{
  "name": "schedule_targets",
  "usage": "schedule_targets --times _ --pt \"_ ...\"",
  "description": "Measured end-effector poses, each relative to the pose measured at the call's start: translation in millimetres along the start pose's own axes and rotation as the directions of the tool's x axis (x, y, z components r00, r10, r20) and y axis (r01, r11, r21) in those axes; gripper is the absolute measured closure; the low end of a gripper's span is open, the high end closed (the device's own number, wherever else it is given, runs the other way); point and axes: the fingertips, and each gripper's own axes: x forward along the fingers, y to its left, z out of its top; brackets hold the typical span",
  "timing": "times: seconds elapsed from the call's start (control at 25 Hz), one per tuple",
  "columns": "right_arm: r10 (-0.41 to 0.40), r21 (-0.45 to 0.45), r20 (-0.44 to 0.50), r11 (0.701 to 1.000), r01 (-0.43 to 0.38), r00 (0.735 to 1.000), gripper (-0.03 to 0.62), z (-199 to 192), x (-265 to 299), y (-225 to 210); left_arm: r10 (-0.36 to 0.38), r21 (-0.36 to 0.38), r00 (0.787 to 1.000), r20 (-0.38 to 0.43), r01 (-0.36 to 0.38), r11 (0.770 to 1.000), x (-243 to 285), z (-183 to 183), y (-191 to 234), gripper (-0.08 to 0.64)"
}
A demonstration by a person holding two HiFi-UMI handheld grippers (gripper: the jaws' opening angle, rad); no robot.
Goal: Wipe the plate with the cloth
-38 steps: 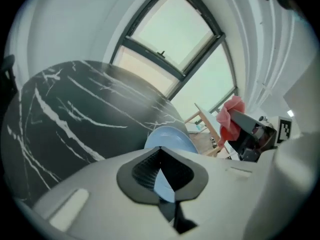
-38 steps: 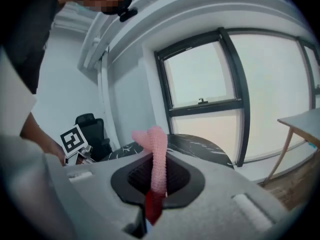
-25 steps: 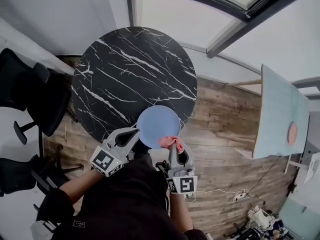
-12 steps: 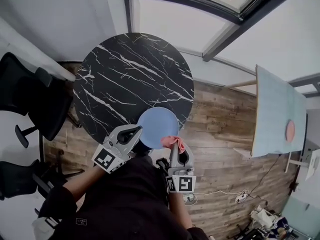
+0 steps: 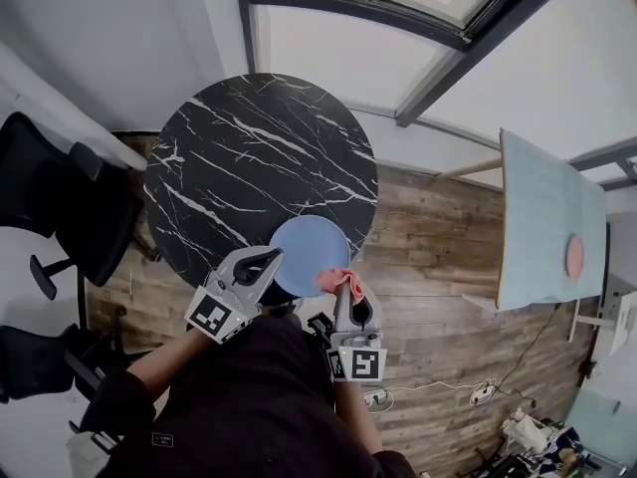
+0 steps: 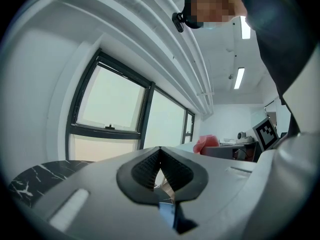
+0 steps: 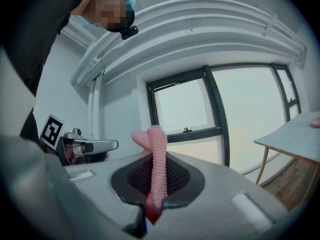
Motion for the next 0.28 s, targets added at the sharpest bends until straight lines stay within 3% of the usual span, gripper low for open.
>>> schedule_targets --times 0.28 --pt "-0.007 0.008 -0.013 1.000 0.007 1.000 0.578 1.4 -3.9 -10.5 -0.006 0.012 1.000 -0.010 0.006 1.000 8.2 0.2 -7.4 0.558"
